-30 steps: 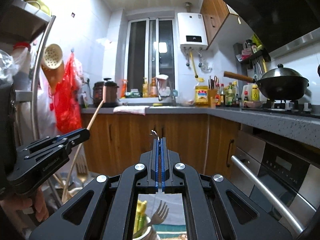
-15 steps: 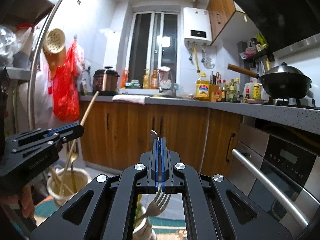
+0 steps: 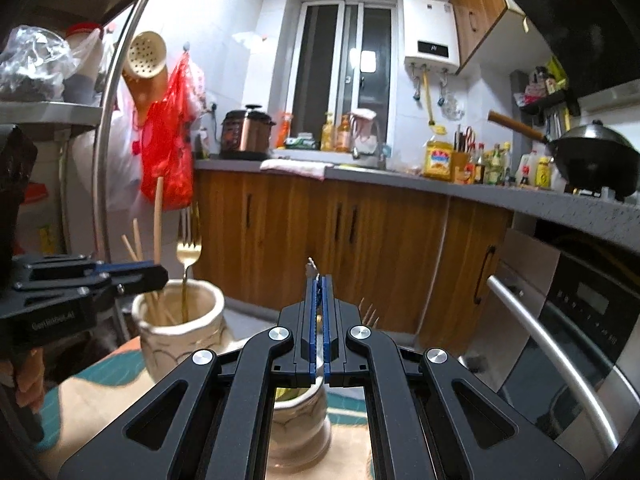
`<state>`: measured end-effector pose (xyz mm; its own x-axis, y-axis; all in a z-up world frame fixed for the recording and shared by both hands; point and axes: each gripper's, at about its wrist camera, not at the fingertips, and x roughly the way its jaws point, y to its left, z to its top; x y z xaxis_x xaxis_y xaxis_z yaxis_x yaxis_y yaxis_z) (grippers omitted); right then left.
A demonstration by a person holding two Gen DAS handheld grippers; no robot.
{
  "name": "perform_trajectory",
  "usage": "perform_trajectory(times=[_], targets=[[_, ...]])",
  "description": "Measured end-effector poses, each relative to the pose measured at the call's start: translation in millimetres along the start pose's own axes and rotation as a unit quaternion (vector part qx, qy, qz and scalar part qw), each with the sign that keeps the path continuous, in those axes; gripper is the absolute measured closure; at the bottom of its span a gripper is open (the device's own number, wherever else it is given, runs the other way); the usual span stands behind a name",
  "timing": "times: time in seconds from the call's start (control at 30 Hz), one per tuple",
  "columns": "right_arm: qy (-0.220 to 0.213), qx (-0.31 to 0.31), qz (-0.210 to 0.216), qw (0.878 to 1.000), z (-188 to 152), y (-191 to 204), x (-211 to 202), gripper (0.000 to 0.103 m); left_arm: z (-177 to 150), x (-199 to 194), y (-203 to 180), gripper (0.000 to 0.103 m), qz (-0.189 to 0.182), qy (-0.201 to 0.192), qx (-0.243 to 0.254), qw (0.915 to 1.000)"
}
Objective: Organize utensils
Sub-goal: 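Drop the chopstick into the larger vase while the right tool drops the fork into the smaller one, then move both open tools back down toward the silver spoon on the placemat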
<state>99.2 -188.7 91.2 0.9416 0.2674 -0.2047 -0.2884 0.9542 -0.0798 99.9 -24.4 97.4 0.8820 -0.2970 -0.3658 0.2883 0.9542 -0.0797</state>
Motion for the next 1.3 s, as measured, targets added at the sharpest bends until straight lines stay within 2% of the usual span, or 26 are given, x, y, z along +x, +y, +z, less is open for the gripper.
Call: perform_trajectory(times=[0.17,0.5,0.53,0.57,0.63,0.8,0.87,1.0,1.1,1.13,1.2,1.3], targets=[[0.025,0.004,0.003,1.0,-8.0,0.5,7.9,0.1,-9.6,7.3,2.5,0.097,-0.003,0.028,-0.001,0.9996],[0.042,0.027,0.0,0.999,-10.5,-11.1,13.9,0.099,-11.6,8.3,9.4,0.094,-0.005,0.037,-0.007,0.9993],[0.043,0.029,0.002,0.999,-10.4,-12.2,14.4,0.099,-10.9,8.1,8.1,0.092,-0.004,0.036,-0.007,0.9993],[0.044,0.031,0.003,0.999,-10.1,-12.5,14.7,0.099,-10.5,7.3,8.1,0.086,-0.003,0.034,-0.007,0.9994],[0.046,0.031,0.007,0.998,-10.1,-12.3,15.1,0.089,-9.3,5.8,6.7,0.077,-0.001,0.028,-0.006,0.9996],[0.045,0.027,0.013,0.999,-9.7,-9.0,13.5,0.077,-5.5,-2.4,0.4,0.063,0.008,0.007,0.01,0.9999],[0.042,0.029,0.014,0.999,-8.6,-9.4,12.0,0.074,-3.7,-5.8,-2.2,0.052,0.014,-0.001,0.018,0.9997],[0.038,0.034,0.013,0.999,-6.7,-10.9,10.3,0.067,1.3,-14.2,-6.4,0.045,0.024,-0.022,0.032,0.999],[0.036,0.038,0.012,0.999,-4.8,-12.1,9.0,0.064,7.5,-21.8,-7.1,0.033,0.037,-0.041,0.038,0.9977],[0.035,0.04,0.012,0.999,-4.1,-12.9,8.3,0.059,9.6,-24.9,-6.2,0.03,0.041,-0.048,0.038,0.9973],[0.032,0.043,0.014,0.998,-1.4,-13.8,6.4,0.051,13.7,-30.4,-3.0,0.03,0.044,-0.056,0.035,0.9968],[0.03,0.047,0.011,0.998,2.7,-14.7,2.3,0.049,20.5,-40.5,3.2,0.026,0.051,-0.068,0.024,0.9961]])
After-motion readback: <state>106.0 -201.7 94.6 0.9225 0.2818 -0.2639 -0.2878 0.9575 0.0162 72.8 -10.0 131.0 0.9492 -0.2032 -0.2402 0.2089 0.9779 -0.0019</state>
